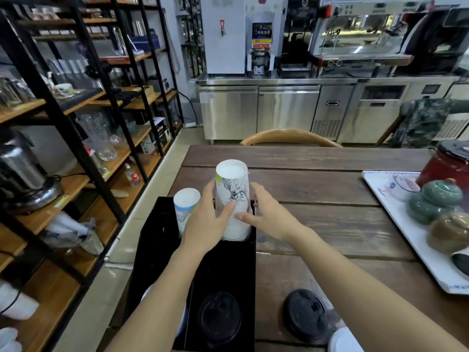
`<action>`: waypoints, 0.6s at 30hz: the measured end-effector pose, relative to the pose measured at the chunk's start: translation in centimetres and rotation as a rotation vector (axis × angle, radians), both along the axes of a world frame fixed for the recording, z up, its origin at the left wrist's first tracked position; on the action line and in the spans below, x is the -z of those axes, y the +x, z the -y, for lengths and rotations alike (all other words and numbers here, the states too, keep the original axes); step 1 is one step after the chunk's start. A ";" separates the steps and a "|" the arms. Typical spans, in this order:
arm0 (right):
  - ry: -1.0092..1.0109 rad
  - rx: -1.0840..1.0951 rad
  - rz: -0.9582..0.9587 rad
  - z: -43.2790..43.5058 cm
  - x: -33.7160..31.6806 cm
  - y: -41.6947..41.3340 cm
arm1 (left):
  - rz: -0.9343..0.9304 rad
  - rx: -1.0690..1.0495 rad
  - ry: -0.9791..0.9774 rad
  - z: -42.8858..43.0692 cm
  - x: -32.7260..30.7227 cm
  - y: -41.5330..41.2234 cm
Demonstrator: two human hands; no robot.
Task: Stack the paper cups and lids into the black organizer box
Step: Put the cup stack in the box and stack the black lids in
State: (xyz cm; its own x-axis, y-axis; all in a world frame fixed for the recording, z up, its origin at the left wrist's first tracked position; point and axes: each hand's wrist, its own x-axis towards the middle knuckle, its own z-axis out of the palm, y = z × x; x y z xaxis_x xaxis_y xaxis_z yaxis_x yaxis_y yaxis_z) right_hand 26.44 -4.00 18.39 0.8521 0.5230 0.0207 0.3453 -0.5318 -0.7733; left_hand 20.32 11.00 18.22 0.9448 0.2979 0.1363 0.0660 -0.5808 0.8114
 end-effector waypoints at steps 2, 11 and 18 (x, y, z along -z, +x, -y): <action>-0.074 0.092 0.033 1.5 0.3 -0.7 | 0.053 -0.102 0.083 1.2 0.1 -0.7; -0.133 0.310 0.050 9.8 4.2 -6.0 | 0.176 0.098 0.141 10.8 3.6 -6.8; -0.322 0.289 -0.150 12.2 10.2 -9.8 | -0.441 0.258 0.030 15.1 9.7 -8.8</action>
State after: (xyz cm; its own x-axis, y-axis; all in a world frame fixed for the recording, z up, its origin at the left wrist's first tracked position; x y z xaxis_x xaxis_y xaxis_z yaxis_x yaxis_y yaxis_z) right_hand 16.66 -16.23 8.23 0.9450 0.2233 -0.2392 0.0442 -0.8115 -0.5827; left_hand 11.57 -4.13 8.56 0.9566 0.0490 -0.2872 0.2497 -0.6461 0.7213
